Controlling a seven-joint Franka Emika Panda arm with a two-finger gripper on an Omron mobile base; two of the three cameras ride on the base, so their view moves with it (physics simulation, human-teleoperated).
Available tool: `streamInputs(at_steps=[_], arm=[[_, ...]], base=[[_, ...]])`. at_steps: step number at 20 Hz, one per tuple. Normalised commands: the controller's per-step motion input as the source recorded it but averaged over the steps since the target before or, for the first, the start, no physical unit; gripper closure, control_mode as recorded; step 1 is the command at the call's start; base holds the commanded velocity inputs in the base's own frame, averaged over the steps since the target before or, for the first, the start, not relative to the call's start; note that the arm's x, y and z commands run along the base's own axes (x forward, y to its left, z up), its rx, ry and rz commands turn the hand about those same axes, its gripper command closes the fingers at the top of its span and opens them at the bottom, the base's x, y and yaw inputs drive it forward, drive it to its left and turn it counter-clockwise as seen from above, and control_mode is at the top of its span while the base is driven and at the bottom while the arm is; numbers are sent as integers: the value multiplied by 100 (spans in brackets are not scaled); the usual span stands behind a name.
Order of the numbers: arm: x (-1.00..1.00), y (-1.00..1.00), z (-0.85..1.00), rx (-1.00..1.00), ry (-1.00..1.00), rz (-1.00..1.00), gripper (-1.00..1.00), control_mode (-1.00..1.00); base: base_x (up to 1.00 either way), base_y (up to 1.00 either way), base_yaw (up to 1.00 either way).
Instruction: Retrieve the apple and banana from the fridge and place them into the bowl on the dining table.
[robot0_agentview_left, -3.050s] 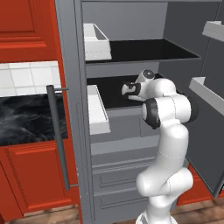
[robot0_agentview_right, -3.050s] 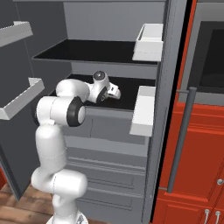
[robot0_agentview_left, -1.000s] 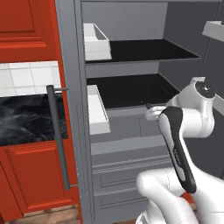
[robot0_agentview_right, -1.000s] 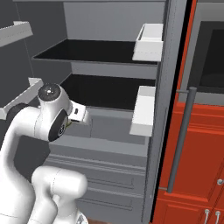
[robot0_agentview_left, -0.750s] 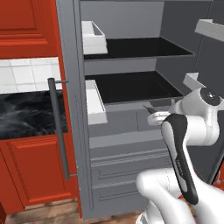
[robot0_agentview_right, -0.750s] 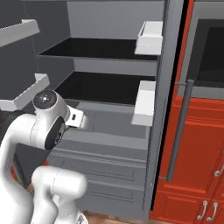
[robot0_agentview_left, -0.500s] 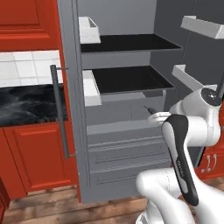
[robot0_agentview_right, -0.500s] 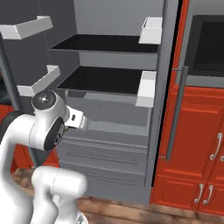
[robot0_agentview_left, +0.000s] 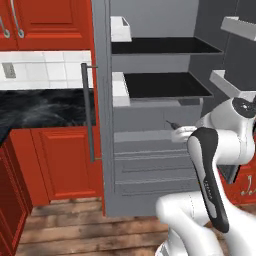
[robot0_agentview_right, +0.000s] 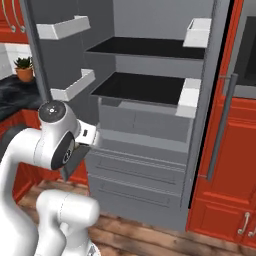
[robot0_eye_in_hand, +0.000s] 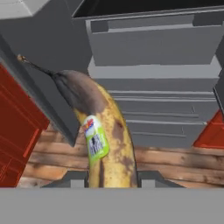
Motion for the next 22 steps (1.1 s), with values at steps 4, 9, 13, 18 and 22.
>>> streamInputs(at_steps=[4,9,13,18,22], arm=[[0,0,0,0,0,0,100,100],[0,0,0,0,0,0,100,100],[0,0,0,0,0,0,100,100],[0,0,0,0,0,0,100,100],[0,0,0,0,0,0,100,100]], base=[[-38,0,42],[-30,0,59],[-7,0,72],[0,0,70],[-7,0,65]])
